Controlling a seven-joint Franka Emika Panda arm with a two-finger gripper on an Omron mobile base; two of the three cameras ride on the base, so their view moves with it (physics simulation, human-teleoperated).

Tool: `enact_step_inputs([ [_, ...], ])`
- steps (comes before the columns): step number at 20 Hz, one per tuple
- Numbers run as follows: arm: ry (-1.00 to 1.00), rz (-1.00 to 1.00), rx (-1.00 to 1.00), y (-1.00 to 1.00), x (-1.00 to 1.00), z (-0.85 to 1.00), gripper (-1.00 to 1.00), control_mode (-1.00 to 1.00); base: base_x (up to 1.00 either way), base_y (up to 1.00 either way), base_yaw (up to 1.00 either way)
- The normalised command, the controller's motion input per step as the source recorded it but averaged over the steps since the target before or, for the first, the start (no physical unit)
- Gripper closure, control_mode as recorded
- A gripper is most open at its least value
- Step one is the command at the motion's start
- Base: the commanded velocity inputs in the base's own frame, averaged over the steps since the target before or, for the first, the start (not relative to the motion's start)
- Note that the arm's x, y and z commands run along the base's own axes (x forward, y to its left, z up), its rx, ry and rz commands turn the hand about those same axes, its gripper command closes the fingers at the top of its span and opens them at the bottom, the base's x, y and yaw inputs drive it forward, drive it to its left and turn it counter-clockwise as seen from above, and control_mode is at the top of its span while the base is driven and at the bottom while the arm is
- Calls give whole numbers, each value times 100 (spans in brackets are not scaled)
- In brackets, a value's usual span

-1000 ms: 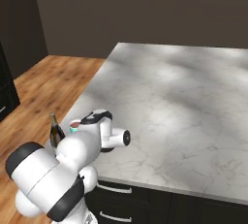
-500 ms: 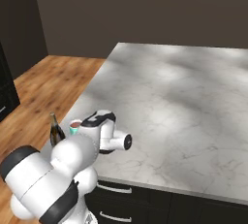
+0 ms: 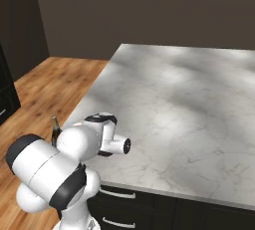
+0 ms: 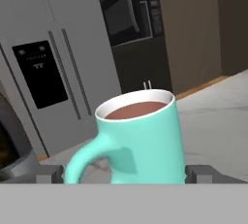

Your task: Place the microwavable item in the microwave. Then, close the microwave door and press the start button.

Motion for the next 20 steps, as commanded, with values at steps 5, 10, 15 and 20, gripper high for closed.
enact_step_inputs([
  [5, 0, 4, 5, 13, -28, -2, -100, -100, 0, 0, 0],
  [10, 0, -1, 2, 12, -3, 0, -100, -100, 0, 0, 0],
  [15, 0, -6, 0, 11, 0, 0, -100, -100, 0, 0, 0],
  [20, 0, -7, 1, 10, 0, -2, -100, -100, 0, 0, 0],
])
